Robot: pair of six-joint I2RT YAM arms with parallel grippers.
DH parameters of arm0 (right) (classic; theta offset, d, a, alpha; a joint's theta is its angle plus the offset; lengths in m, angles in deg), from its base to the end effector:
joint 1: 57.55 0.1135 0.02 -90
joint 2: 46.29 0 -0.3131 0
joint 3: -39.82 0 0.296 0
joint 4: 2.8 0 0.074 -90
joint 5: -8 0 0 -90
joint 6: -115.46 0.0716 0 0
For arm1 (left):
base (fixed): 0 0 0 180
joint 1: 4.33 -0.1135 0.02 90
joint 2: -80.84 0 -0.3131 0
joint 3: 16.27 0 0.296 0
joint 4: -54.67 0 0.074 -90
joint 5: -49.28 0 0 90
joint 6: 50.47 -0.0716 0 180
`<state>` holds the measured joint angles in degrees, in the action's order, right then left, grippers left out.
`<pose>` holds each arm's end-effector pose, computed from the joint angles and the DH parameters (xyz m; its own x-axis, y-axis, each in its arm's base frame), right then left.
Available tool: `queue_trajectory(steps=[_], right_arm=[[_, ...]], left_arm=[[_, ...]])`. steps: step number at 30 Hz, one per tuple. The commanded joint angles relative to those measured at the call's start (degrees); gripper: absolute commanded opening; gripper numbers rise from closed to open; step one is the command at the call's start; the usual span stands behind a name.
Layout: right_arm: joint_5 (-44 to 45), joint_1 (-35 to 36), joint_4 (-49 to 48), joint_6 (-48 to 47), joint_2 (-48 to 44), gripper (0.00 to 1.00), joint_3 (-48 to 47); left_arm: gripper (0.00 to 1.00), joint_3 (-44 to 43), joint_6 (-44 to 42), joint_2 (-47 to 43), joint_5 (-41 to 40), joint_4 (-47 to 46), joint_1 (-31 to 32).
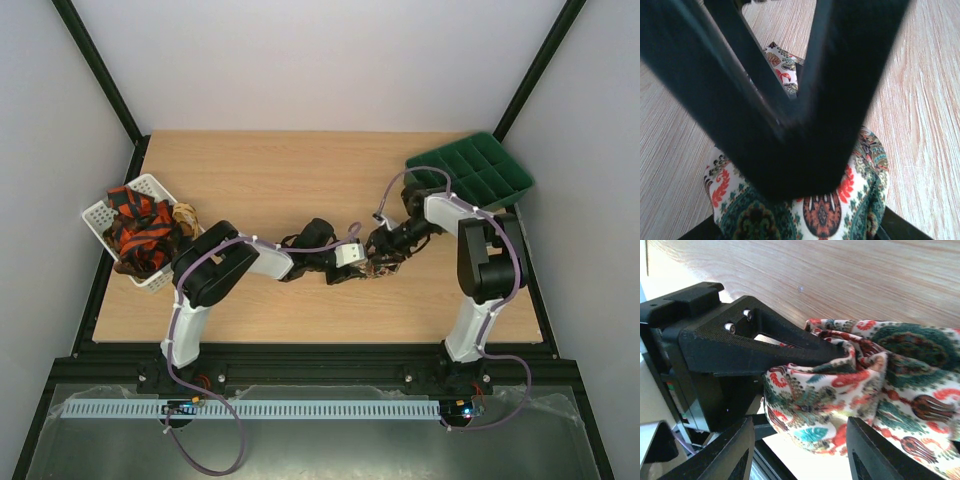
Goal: Roll the ties
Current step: Roll the tie at the center of the board.
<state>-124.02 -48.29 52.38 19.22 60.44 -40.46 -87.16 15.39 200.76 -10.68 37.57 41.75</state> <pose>0.3808 0.1106 0.1557 -0.9472 -0.2363 -0.2167 -0.3206 0.6960 0.6425 0.3111 -0.3747 0.0895 0.0408 0.4681 -0.8828 0.9880 0.1129 0.1055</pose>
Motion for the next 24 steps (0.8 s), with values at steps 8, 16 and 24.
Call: queue_trajectory(steps=[8, 16, 24], right_arm=[[9.92, 2.09, -3.95, 0.4, 6.54, 0.07, 0.25], [13.35, -0.43, -2.69, -0.85, 8.22, 0.01, 2.28], [17.45, -3.67, -3.16, -3.12, 9.43, 0.01, 2.68]], left_arm=[[0.4, 2.0, 0.23, 0.6, -0.35, 8.93, 0.29], [0.71, -0.21, 0.87, -1.44, 3.78, 6.2, -0.38], [0.78, -3.02, 4.76, -1.46, 5.84, 2.43, 0.37]])
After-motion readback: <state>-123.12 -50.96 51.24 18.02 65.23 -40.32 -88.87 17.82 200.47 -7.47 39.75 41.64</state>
